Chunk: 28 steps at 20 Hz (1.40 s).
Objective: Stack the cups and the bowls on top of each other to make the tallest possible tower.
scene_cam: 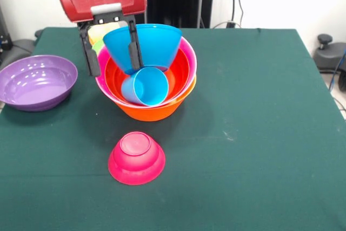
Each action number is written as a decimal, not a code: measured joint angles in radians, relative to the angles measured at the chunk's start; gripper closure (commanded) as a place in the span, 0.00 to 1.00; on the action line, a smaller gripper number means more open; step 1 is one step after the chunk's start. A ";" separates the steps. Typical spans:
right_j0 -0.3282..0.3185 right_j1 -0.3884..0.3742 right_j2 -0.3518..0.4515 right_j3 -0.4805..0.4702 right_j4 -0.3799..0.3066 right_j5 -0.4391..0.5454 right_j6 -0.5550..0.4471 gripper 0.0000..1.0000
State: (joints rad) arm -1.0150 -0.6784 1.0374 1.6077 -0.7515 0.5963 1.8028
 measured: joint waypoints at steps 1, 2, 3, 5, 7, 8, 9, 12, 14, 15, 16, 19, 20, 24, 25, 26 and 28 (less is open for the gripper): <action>0.001 -0.004 0.000 0.001 -0.001 0.003 0.000 0.00; 0.002 -0.005 0.000 0.001 -0.001 0.004 0.000 0.00; 0.003 -0.006 0.000 0.001 -0.002 0.004 0.000 0.00; 0.003 -0.006 0.000 0.001 -0.003 0.004 0.000 0.00; 0.003 -0.006 0.000 0.001 -0.004 0.004 0.000 0.00; 0.003 -0.006 0.000 0.001 -0.005 0.004 0.000 0.00; 0.003 -0.006 0.000 0.001 -0.005 0.004 0.000 0.00; 0.005 -0.006 -0.001 0.001 -0.007 0.004 0.000 0.00; 0.009 -0.006 -0.004 0.001 -0.010 0.004 0.000 0.00; 0.012 -0.005 -0.007 0.001 -0.014 0.004 0.000 0.00; 0.016 -0.004 -0.010 0.001 -0.018 0.004 0.000 0.00; 0.028 0.004 -0.022 -0.002 -0.028 0.004 0.000 0.00; 0.042 0.020 -0.034 -0.007 -0.039 0.004 0.000 0.00; 0.057 0.060 -0.045 -0.008 -0.062 0.004 0.000 0.00; 0.058 0.066 -0.046 -0.008 -0.064 0.004 0.000 0.00; 0.060 0.071 -0.048 -0.008 -0.067 0.004 0.000 0.00; 0.061 0.087 -0.054 -0.007 -0.075 0.004 0.000 0.00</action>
State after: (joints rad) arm -0.9536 -0.5918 0.9836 1.6005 -0.8265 0.6002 1.8028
